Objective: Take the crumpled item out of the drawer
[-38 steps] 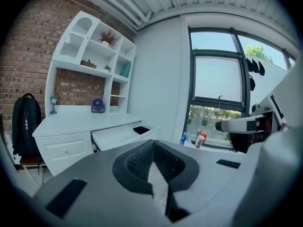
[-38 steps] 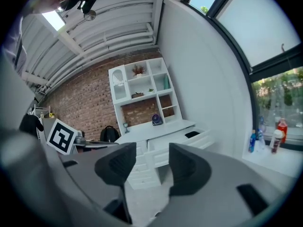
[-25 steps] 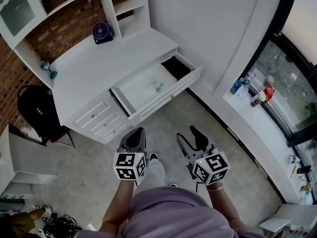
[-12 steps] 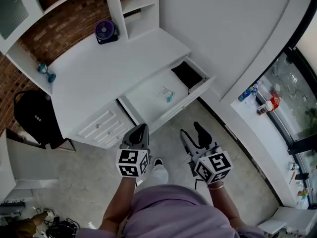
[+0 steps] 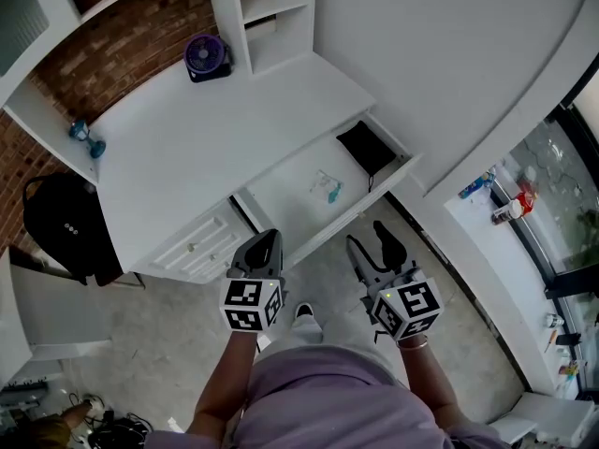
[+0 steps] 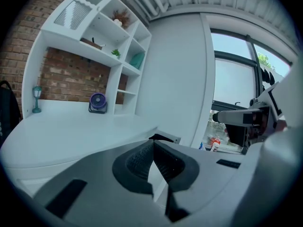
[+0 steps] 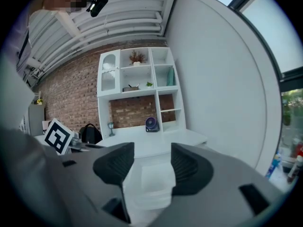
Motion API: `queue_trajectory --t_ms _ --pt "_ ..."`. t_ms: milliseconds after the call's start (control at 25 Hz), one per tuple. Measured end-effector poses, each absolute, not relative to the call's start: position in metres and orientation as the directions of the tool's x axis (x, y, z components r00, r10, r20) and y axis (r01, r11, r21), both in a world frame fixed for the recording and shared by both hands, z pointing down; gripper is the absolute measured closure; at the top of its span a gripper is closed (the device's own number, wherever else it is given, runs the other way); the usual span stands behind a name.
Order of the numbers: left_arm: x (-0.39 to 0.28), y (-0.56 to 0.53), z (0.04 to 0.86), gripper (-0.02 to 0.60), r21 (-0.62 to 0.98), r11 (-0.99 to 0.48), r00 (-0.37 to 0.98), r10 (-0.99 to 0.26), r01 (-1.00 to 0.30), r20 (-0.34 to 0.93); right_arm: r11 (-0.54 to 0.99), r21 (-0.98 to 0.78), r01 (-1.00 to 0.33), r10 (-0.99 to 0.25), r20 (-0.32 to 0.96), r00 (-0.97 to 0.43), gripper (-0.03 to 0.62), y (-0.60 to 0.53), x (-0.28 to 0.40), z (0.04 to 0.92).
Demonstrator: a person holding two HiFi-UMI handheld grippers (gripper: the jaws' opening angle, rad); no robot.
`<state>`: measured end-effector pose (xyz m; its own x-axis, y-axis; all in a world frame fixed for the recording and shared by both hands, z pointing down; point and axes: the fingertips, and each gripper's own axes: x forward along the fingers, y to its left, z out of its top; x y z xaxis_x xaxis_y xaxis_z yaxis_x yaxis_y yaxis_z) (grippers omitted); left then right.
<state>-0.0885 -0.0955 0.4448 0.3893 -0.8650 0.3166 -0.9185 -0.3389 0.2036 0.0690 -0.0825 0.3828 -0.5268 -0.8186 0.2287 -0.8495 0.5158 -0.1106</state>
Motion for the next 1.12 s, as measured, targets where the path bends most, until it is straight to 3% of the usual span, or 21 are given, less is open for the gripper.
queue_trajectory --t_ms 640,1120 --pt "-0.113 -0.165 0.456 0.58 0.21 -0.224 0.286 -0.894 -0.952 0.345 0.627 -0.096 -0.773 -0.717 0.319 -0.62 0.358 -0.188 0.051 0.412" --pt "-0.14 -0.193 0.468 0.58 0.216 -0.069 0.149 -0.913 -0.974 0.379 0.763 -0.083 -0.641 -0.542 0.457 -0.705 0.356 -0.25 0.023 0.463"
